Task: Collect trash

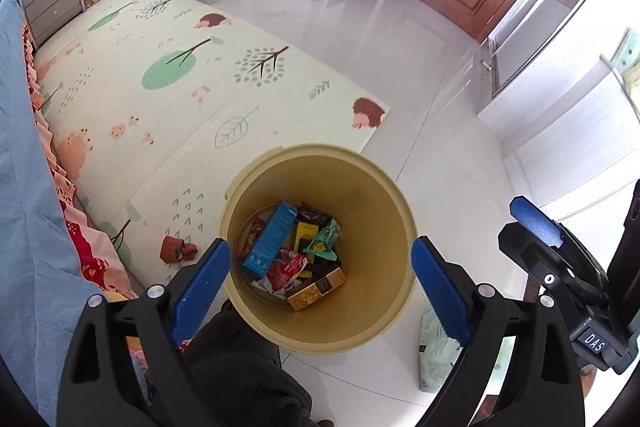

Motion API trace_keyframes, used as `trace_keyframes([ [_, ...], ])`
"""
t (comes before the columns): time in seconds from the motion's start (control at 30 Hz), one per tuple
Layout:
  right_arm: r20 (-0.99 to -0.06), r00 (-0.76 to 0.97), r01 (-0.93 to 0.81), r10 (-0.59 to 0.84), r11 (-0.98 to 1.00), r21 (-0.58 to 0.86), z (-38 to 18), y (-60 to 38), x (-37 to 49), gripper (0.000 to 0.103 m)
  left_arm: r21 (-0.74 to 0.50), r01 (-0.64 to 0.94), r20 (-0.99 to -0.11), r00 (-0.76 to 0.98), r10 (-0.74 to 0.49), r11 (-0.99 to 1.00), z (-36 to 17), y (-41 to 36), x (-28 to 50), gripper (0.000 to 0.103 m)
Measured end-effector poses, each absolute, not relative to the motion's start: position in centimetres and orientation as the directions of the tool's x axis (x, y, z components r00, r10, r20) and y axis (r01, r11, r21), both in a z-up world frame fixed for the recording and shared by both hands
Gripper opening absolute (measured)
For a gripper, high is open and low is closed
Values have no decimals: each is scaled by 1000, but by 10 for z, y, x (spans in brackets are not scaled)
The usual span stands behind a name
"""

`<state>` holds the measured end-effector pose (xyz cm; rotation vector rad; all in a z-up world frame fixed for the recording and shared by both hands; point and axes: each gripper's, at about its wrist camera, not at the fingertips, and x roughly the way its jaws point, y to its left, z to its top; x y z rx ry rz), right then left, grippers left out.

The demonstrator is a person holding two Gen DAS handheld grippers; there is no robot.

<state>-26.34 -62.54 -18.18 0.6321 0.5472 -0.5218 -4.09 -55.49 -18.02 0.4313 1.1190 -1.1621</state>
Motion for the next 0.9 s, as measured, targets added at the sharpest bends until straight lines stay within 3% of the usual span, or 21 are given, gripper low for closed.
trace_keyframes([
  [0.23, -481, 817, 498, -318, 810, 309, -97, -588, -226, 70, -231, 880, -746, 115, -656, 416, -104, -497, -27, 94],
  [0.37, -408, 873, 398, -268, 874, 278, -62, -556, -198, 73, -188, 853, -668, 253, -700, 487, -64, -443, -7, 98],
  [0.63, -324, 942, 171, -91, 959, 228, -19, -478, -121, 77, -101, 726, -537, 535, -652, 680, -14, -325, 32, 99],
  [0.9, -284, 957, -6, 63, 980, 198, -1, -411, -62, 81, -126, 595, -461, 674, -578, 794, 5, -230, 59, 99],
])
